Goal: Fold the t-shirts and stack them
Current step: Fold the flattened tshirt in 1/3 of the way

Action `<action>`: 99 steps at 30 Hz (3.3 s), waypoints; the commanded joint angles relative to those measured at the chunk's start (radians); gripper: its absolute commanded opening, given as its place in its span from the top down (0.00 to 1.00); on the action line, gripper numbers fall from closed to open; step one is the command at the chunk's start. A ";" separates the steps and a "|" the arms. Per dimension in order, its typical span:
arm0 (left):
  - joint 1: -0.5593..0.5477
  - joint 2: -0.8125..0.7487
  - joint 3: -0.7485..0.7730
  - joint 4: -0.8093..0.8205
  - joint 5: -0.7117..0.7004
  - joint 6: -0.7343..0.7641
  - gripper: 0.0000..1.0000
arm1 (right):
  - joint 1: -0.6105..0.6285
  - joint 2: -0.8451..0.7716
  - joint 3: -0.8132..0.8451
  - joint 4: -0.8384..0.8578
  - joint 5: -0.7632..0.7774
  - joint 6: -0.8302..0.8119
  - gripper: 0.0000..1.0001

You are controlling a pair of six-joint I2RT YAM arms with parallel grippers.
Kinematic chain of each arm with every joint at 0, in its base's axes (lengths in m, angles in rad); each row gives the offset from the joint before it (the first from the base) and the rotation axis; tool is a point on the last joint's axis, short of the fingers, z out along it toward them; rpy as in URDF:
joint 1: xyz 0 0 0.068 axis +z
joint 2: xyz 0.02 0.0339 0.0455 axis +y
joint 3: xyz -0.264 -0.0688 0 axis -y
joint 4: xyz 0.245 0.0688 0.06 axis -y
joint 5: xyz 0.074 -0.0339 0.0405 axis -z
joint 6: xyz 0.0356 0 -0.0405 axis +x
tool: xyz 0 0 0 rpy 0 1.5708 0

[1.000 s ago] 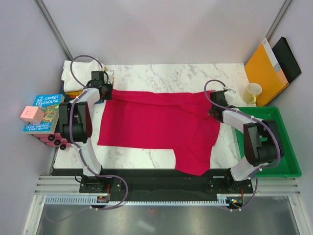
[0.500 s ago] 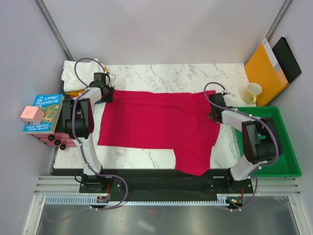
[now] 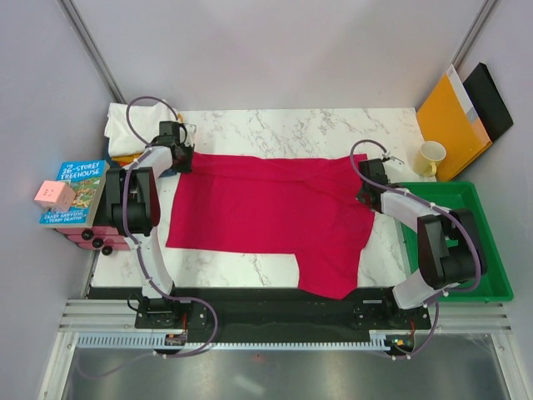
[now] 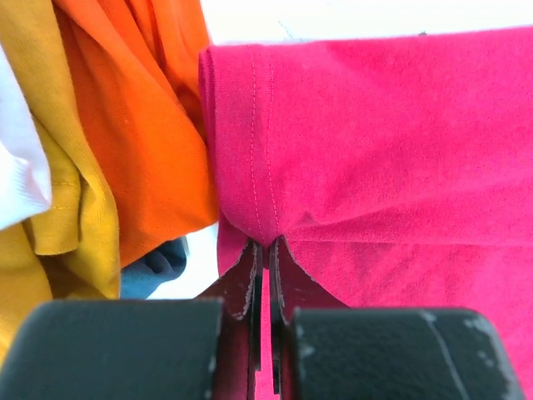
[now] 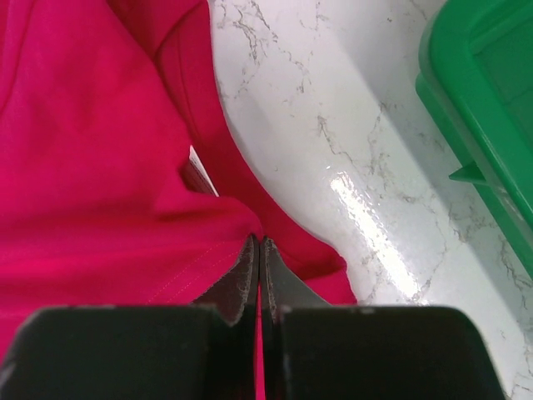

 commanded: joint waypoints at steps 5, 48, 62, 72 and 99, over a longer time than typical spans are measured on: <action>0.005 -0.117 -0.043 -0.014 -0.008 0.006 0.98 | -0.002 -0.078 0.000 -0.015 0.008 0.000 1.00; -0.015 -0.110 0.010 0.012 0.115 -0.089 0.00 | 0.030 -0.131 -0.029 -0.040 -0.001 0.006 1.00; -0.019 0.097 0.162 -0.050 0.069 -0.109 0.00 | 0.053 -0.079 -0.003 -0.045 0.002 0.001 0.83; -0.019 0.033 0.148 -0.034 0.094 -0.123 0.00 | 0.100 -0.099 0.132 -0.055 0.004 -0.079 0.31; -0.125 0.033 0.041 -0.053 0.216 -0.158 0.06 | 0.298 0.117 0.161 -0.080 -0.056 -0.105 0.64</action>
